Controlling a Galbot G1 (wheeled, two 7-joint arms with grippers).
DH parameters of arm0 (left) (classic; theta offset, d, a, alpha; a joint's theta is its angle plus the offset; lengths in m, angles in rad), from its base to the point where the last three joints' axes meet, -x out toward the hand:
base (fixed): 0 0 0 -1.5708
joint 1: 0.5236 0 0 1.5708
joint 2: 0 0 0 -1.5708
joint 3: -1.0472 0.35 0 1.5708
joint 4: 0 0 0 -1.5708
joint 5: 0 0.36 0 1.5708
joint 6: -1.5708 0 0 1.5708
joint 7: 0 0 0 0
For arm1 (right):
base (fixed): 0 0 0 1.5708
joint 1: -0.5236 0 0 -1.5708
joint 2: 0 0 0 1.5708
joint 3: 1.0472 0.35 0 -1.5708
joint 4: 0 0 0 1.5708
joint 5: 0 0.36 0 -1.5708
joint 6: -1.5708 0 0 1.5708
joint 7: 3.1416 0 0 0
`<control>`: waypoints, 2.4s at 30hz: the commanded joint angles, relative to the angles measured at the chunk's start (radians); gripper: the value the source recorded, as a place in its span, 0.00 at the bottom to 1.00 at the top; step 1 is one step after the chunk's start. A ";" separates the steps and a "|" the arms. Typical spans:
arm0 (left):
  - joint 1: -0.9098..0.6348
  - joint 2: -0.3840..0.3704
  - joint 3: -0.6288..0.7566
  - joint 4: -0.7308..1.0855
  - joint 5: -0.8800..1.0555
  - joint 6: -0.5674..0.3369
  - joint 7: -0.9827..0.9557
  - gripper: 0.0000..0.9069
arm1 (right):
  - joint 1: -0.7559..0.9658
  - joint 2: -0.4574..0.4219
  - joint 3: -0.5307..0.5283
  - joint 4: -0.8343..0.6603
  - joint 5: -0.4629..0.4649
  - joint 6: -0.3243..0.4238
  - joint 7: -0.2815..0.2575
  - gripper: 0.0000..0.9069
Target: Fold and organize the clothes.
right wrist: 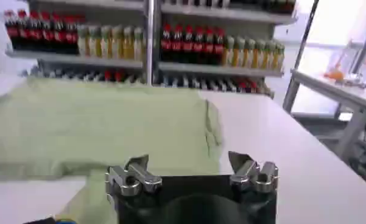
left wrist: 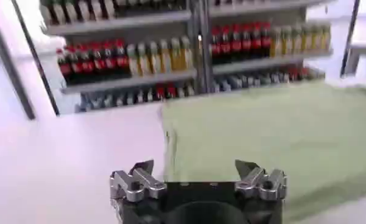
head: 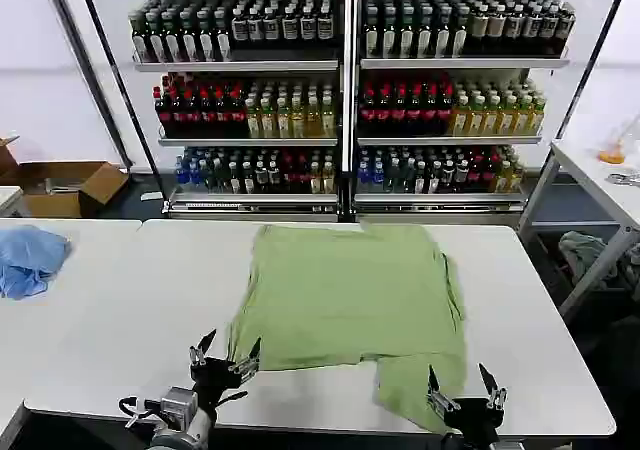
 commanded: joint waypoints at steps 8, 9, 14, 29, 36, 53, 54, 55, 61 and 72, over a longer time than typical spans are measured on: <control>-0.033 0.061 0.008 0.086 -0.054 0.078 -0.012 0.06 | -0.030 0.007 -0.025 -0.029 -0.017 -0.045 0.007 0.27; -0.033 0.060 0.010 0.088 -0.056 0.078 -0.013 0.06 | -0.026 0.011 -0.033 -0.041 -0.015 -0.045 0.009 0.11; -0.025 0.059 0.013 0.080 -0.072 0.077 -0.019 0.02 | -0.012 0.022 -0.053 -0.065 0.011 -0.041 0.020 0.00; -0.013 0.045 0.014 0.095 -0.178 0.077 -0.012 0.02 | -0.023 0.024 -0.078 -0.060 0.030 -0.012 0.013 0.00; 0.009 0.035 -0.007 0.034 -0.218 0.041 -0.020 0.02 | -0.028 0.009 -0.068 -0.020 0.051 0.004 0.004 0.00; 0.093 0.084 -0.170 -0.148 -0.332 -0.052 -0.035 0.02 | -0.098 -0.063 0.022 0.202 0.116 0.044 -0.011 0.00; 0.091 0.086 -0.171 -0.144 -0.337 -0.052 -0.036 0.02 | -0.092 -0.064 0.027 0.203 0.122 0.045 -0.011 0.00; 0.078 0.096 -0.173 -0.139 -0.346 -0.052 -0.035 0.02 | -0.077 -0.070 0.041 0.202 0.133 0.047 -0.011 0.00; -0.004 0.130 -0.146 -0.063 -0.365 -0.052 -0.032 0.02 | 0.059 -0.135 0.115 0.137 0.211 0.052 -0.007 0.00; -0.227 0.171 0.011 0.141 -0.350 -0.071 -0.029 0.02 | 0.371 -0.249 0.079 -0.090 0.252 0.009 -0.005 0.00</control>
